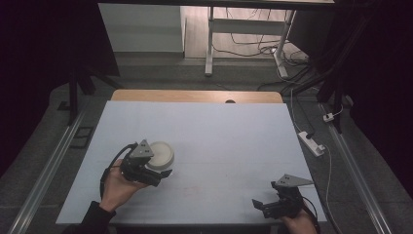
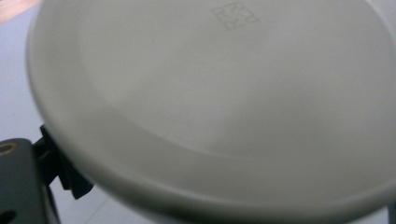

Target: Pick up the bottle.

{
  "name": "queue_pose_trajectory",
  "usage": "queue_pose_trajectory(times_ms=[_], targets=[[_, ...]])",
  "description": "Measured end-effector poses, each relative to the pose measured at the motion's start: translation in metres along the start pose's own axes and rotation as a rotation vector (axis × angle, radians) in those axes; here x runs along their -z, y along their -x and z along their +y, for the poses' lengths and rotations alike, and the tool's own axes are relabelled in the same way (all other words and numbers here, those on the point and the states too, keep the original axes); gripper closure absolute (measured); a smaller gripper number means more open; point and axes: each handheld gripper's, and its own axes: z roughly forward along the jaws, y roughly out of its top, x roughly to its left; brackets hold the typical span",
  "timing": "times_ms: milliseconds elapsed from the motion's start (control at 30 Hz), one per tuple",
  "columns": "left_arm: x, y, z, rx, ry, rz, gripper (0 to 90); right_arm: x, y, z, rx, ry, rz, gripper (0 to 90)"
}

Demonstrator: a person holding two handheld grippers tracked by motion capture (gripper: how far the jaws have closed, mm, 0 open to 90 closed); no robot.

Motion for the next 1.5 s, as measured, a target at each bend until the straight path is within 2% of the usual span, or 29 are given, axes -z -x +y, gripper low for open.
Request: queue_pose_trajectory(times_ms=[367,900,1500], targets=[[-0.02,0.004,0.025,-0.032,0.003,-0.056,7.2,0.0,0.0,0.0,-0.001,0.002,0.002,0.0],[-0.042,0.014,0.052,-0.079,0.005,-0.092,7.2,0.0,0.0,0.0,0.004,0.004,0.003,0.0],[-0.057,0.028,0.063,-0.129,0.015,-0.144,7.2,0.0,0.0,0.0,0.011,0.002,0.003,0.0]])
